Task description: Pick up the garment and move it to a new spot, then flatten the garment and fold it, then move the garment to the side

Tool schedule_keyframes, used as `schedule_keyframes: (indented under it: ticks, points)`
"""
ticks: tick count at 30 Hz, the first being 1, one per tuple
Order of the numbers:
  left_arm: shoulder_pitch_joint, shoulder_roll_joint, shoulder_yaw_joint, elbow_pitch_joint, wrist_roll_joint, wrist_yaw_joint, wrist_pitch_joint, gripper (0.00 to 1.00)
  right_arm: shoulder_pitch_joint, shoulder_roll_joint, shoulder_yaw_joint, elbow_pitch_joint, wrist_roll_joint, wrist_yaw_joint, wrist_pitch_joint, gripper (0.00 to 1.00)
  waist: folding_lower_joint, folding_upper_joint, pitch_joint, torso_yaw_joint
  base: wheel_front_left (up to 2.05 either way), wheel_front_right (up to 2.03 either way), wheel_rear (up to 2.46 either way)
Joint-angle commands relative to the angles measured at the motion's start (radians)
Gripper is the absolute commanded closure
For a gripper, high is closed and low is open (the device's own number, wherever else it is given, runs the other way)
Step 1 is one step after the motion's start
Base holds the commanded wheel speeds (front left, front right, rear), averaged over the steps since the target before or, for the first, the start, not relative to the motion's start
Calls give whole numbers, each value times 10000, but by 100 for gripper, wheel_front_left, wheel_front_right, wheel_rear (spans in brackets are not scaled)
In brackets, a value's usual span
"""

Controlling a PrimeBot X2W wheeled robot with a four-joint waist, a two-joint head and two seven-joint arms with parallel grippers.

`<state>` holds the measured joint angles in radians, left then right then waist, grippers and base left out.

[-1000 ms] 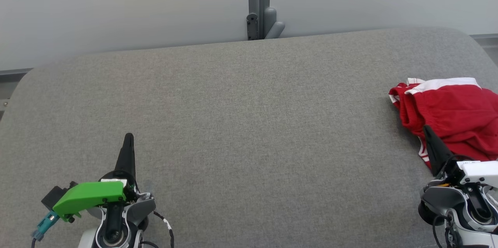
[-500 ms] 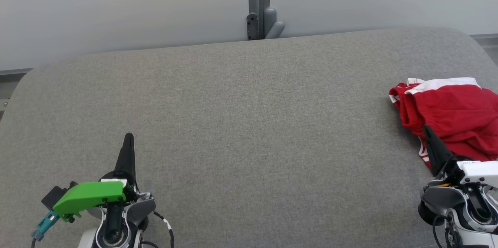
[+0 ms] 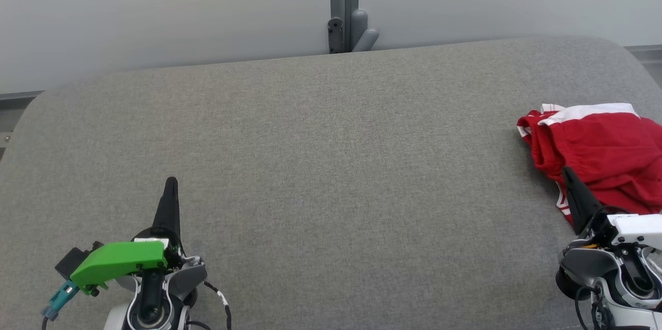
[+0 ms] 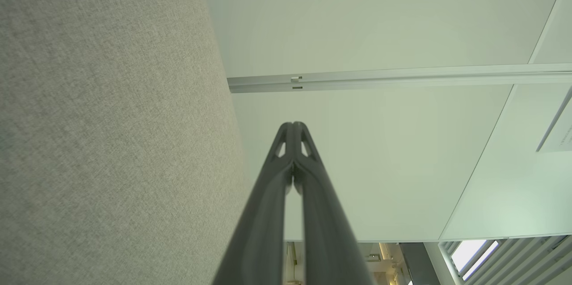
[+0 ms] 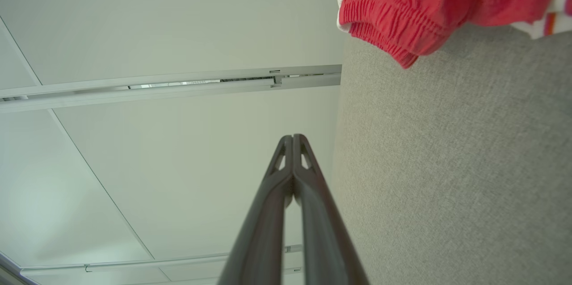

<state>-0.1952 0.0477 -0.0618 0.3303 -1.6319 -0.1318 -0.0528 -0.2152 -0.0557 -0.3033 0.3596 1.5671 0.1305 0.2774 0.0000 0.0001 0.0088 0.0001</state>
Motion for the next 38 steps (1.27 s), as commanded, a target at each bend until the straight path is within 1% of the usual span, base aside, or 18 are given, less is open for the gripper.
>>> schedule_keyframes:
  ticks: [1,38]
  points:
    - [-105,5,31,6,-104,-28,11,100,-83,-6,-25,15,19,4,34,100,0,-1,0,0,0,0,0]
    - [-105,5,30,4,-104,-27,9,100,-85,-4,-29,14,10,4,29,100,0,-1,0,0,0,0,0]
